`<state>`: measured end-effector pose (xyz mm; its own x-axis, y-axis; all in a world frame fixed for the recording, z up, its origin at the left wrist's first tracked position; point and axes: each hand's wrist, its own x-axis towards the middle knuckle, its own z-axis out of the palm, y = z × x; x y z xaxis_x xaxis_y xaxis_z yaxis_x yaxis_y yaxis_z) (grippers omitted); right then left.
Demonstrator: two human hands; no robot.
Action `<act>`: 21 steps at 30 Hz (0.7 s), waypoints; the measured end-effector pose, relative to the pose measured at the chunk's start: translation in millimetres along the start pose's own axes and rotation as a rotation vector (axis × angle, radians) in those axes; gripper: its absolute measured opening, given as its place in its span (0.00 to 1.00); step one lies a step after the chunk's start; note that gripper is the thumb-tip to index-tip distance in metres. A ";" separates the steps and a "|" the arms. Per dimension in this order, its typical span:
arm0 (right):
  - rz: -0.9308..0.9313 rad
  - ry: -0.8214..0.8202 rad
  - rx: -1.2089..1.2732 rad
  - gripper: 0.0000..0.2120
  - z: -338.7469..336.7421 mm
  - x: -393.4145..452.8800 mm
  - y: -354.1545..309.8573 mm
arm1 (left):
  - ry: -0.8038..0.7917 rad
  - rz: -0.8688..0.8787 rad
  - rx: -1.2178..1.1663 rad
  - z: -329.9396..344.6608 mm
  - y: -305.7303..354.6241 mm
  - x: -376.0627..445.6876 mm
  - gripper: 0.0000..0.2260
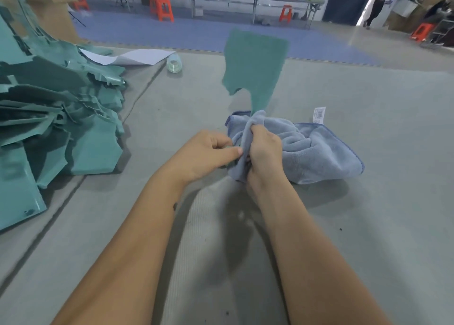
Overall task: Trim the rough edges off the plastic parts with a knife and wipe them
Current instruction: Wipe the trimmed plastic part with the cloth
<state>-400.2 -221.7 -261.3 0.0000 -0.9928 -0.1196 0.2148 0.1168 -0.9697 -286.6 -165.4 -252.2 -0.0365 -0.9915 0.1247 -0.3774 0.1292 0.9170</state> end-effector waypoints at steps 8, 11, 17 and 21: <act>-0.140 -0.100 -0.012 0.14 -5.4 6.0 1.5 | -0.320 -0.115 -0.075 -25.9 10.3 -19.1 0.19; -0.143 -0.191 -0.092 0.14 -1.3 4.5 7.3 | -0.331 -0.122 -0.078 -28.8 11.9 -20.5 0.19; -0.124 -0.220 -0.139 0.11 -3.6 0.8 8.9 | -0.416 -0.159 0.047 -24.3 12.4 -19.9 0.19; -0.133 -0.187 -0.065 0.13 -0.1 -6.6 12.3 | -0.259 -0.267 -0.055 -9.6 10.3 -14.5 0.10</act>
<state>-397.6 -213.7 -272.4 0.1584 -0.9863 0.0458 0.1618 -0.0198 -0.9866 -281.1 -149.5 -240.9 -0.1791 -0.9600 -0.2151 -0.3555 -0.1407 0.9240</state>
